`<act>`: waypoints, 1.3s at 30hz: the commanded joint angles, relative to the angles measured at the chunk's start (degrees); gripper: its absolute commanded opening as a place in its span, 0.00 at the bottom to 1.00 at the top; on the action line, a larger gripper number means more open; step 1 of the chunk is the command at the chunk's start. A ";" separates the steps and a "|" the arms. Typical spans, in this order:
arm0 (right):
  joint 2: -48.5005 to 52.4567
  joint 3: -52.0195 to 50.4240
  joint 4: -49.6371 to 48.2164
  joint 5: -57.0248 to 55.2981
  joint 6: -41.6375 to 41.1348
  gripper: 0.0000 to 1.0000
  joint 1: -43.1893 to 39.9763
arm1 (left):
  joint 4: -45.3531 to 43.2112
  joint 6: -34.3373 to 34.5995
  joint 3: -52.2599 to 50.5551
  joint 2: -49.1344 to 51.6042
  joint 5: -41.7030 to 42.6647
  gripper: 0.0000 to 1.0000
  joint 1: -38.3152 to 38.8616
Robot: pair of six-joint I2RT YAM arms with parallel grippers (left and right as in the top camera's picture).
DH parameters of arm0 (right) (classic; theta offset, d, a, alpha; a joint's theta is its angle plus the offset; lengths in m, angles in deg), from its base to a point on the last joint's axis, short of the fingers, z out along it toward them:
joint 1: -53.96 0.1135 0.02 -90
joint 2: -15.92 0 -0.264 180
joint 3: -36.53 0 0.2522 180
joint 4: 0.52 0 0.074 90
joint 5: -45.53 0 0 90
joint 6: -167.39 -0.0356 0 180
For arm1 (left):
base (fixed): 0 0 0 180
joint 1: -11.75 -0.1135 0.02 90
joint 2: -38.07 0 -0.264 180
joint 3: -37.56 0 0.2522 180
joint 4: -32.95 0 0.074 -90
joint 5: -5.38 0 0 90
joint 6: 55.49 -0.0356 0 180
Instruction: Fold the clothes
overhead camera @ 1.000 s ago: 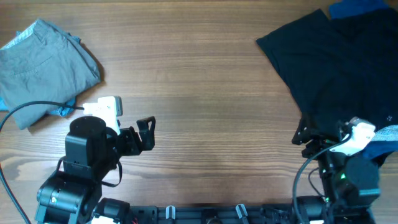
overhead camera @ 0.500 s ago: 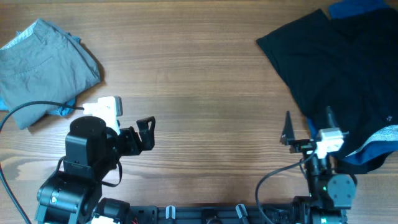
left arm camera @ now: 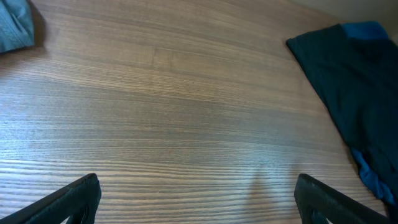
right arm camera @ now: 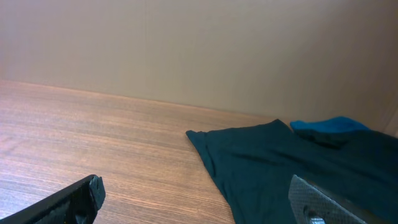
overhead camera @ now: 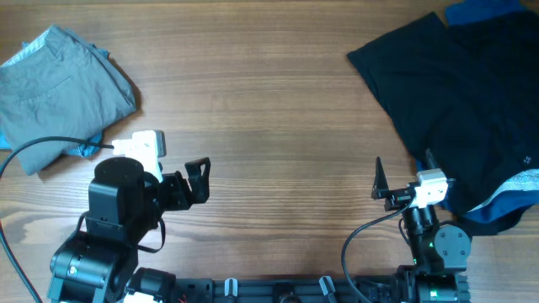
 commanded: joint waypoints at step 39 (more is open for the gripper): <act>-0.68 -0.04 -0.39 1.16 -0.13 1.00 -0.28 | -46.88 -16.04 -51.15 -40.06 -4.52 1.00 -14.36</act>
